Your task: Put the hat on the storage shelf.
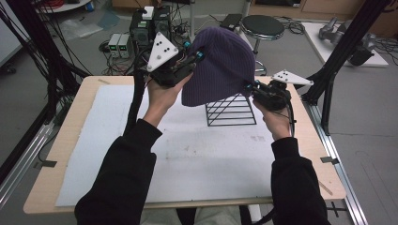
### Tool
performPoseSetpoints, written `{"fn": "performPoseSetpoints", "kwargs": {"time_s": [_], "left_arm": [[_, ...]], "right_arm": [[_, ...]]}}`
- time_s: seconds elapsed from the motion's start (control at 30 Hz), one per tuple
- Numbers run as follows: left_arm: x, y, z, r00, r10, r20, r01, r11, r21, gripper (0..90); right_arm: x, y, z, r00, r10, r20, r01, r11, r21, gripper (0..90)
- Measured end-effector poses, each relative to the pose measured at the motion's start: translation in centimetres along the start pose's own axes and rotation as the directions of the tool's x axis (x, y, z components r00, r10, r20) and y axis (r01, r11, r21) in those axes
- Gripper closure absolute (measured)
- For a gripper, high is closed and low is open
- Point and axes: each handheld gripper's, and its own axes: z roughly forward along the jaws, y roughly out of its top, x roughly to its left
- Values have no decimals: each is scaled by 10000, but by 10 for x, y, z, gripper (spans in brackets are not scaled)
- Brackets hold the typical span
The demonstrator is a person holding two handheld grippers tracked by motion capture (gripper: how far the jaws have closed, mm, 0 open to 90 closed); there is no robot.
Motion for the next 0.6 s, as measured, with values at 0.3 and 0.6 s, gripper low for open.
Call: {"fn": "performPoseSetpoints", "kwargs": {"time_s": [0.3, 0.6], "left_arm": [[-2, 2, 21, 10000, 15, 4, -15, 9998, 203, 756], [-9, 2, 37, 9990, 423, -139, -417, 9983, 403, 755]], "right_arm": [[-18, 13, -6, 9982, -55, 596, 46, 9999, 165, 812], [-31, 13, -8, 9937, 151, 1110, -158, 9999, 61, 812]]}}
